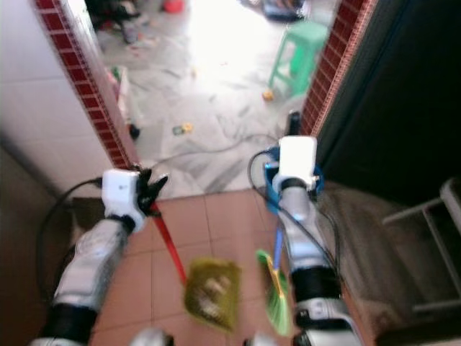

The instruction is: Sweep floor

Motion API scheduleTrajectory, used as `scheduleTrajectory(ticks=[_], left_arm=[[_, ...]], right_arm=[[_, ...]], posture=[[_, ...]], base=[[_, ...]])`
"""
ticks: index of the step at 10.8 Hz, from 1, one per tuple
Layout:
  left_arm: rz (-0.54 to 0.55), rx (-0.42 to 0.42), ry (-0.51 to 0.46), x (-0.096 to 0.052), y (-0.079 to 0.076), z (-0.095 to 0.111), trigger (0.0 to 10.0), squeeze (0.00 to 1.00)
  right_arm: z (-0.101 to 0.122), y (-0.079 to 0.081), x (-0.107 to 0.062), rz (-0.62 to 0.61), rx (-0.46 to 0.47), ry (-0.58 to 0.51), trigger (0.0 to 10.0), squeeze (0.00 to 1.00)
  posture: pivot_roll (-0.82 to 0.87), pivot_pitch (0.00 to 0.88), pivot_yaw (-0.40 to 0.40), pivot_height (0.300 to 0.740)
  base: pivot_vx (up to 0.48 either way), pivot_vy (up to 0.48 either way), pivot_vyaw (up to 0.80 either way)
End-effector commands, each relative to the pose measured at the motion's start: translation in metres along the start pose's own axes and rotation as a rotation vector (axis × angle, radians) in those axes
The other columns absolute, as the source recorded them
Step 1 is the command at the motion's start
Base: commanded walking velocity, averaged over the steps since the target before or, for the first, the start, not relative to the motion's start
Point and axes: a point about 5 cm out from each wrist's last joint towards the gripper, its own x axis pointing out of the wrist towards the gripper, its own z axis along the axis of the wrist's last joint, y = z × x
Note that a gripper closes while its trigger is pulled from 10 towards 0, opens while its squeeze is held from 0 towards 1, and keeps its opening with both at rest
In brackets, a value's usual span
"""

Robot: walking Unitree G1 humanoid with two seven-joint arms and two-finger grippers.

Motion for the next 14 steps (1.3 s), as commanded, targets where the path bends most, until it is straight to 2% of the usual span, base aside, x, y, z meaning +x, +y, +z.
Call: scheduleTrajectory(ticks=[1,4,6,7,9,11,12,14], left_arm=[[0.01,-0.01,-0.046,0.002,-0.001,0.008,10.0,0.0],[0.072,-0.021,-0.02,0.009,-0.004,0.004,10.0,0.0],[0.116,-0.094,0.05,0.016,-0.004,-0.012,10.0,0.0],[0.136,-0.11,0.052,0.019,-0.003,-0.014,10.0,0.0],[0.201,-0.145,0.013,0.027,-0.002,-0.014,10.0,0.0],[0.209,-0.154,0.01,0.028,-0.002,-0.015,10.0,0.0],[0.221,-0.16,0.005,0.029,-0.001,-0.017,10.0,0.0],[0.219,-0.162,0.003,0.031,-0.002,-0.017,10.0,0.0]], right_arm=[[0.005,-0.002,0.002,-0.003,-0.027,-0.021,10.0,0.0],[0.009,-0.002,0.007,-0.015,0.022,-0.015,10.0,0.0],[0.011,-0.002,0.011,-0.034,0.049,0.015,10.0,0.0],[0.011,-0.001,0.012,-0.042,0.074,0.038,10.0,0.0],[0.008,-0.001,0.015,-0.04,0.159,0.109,10.0,0.0],[0.012,0.006,0.016,-0.002,0.253,0.11,10.0,0.0],[0.018,0.011,0.017,0.028,0.347,0.107,10.0,0.0],[0.027,0.017,0.018,0.085,0.389,0.07,10.0,0.0]], posture=[[0.0,0.007,0.023,0.74],[0.0,0.002,0.014,0.74],[0.0,0.0,0.01,0.74],[-0.01,0.0,0.007,0.74],[-0.03,0.0,0.001,0.74],[-0.03,0.0,-0.003,0.74],[-0.03,0.0,-0.005,0.74],[-0.03,0.0,-0.008,0.74]], base=[[0.0,0.0,0.0],[0.0,0.0,0.0],[0.0,0.0,0.0],[0.0,0.0,0.0],[0.0,0.0,0.0],[0.0,0.0,0.0],[0.0,0.0,0.0],[0.0,0.0,0.0]])
